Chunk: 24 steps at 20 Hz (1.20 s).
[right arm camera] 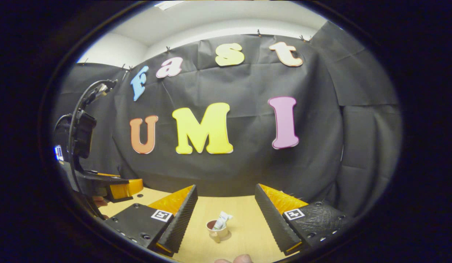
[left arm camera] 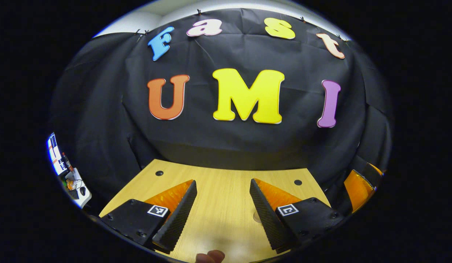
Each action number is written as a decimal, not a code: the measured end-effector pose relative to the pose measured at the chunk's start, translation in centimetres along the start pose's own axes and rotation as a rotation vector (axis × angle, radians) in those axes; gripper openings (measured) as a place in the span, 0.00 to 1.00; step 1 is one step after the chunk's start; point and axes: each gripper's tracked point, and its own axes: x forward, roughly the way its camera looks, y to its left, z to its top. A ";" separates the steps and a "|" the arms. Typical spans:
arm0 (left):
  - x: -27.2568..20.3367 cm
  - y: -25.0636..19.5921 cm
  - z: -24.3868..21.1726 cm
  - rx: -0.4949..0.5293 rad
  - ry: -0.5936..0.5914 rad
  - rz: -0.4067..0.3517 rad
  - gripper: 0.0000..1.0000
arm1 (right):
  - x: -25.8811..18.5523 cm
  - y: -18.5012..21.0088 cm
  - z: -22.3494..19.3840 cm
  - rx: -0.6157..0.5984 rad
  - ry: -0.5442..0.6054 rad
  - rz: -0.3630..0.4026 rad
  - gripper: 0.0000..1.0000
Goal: Put the toothbrush and toothpaste on the desktop into the cup, then pick up the cup and place it on the coaster on the desktop.
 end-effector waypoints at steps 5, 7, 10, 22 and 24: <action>-0.5 1.9 3.2 0.020 -0.180 0.022 0.98 | -0.9 2.7 1.3 -0.025 -0.048 0.005 0.95; -0.7 1.8 3.8 0.017 -0.217 0.008 1.00 | -1.0 3.1 1.2 -0.028 -0.053 0.004 0.99; -0.9 1.5 4.3 0.008 -0.257 -0.026 0.98 | -1.2 3.4 0.7 -0.035 -0.050 -0.012 0.96; -0.5 0.4 4.0 0.019 -0.246 -0.103 0.98 | -0.9 1.8 1.3 -0.033 -0.066 -0.064 0.95; -0.5 0.4 3.8 0.014 -0.235 -0.112 0.98 | -0.8 1.7 1.3 -0.036 -0.066 -0.062 0.96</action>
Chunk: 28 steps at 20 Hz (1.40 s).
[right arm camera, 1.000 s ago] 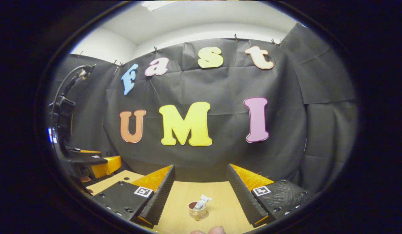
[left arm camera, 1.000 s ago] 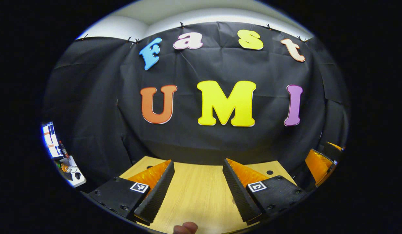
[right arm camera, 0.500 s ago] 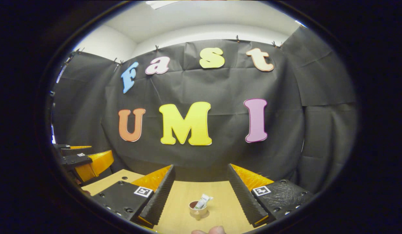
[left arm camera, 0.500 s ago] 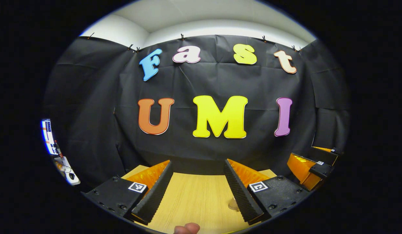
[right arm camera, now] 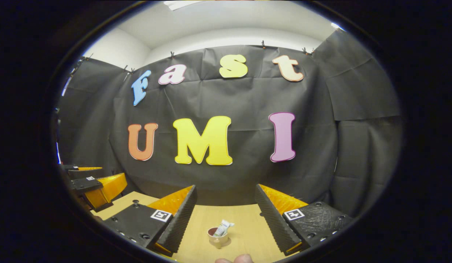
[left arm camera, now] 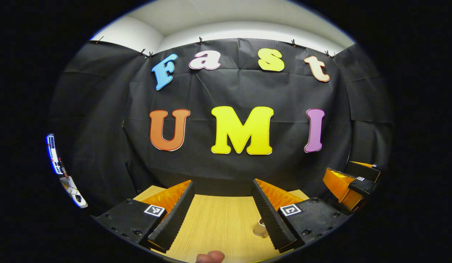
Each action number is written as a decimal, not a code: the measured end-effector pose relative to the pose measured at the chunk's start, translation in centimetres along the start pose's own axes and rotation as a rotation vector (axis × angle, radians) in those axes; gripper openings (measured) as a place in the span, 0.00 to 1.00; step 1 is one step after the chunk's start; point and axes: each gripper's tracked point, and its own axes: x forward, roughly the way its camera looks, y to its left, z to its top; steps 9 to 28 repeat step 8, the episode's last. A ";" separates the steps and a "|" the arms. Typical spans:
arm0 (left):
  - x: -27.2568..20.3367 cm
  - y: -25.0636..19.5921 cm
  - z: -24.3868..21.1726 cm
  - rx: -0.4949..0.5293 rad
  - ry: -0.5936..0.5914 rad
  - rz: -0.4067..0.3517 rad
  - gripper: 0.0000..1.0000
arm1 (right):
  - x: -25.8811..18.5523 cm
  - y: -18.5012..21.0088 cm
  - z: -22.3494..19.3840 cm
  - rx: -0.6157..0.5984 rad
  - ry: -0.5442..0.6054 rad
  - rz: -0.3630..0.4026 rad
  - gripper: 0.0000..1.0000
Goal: Put the toothbrush and toothpaste on the desktop into the cup, then pick up the cup and place it on the coaster on the desktop.
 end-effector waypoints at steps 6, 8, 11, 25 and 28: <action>0.0 -0.1 0.2 0.012 -0.004 -0.010 0.98 | 0.0 0.0 0.3 -0.011 -0.009 0.009 0.95; 0.0 -0.1 0.1 0.014 -0.002 -0.012 0.98 | 0.0 0.0 0.4 -0.013 -0.013 0.013 0.95; 0.0 -0.1 0.1 0.014 -0.002 -0.012 0.98 | 0.0 0.0 0.4 -0.013 -0.013 0.013 0.95; 0.0 -0.1 0.1 0.014 -0.002 -0.012 0.98 | 0.0 0.0 0.4 -0.013 -0.013 0.013 0.95; 0.0 -0.1 0.1 0.014 -0.002 -0.012 0.98 | 0.0 0.0 0.4 -0.013 -0.013 0.013 0.95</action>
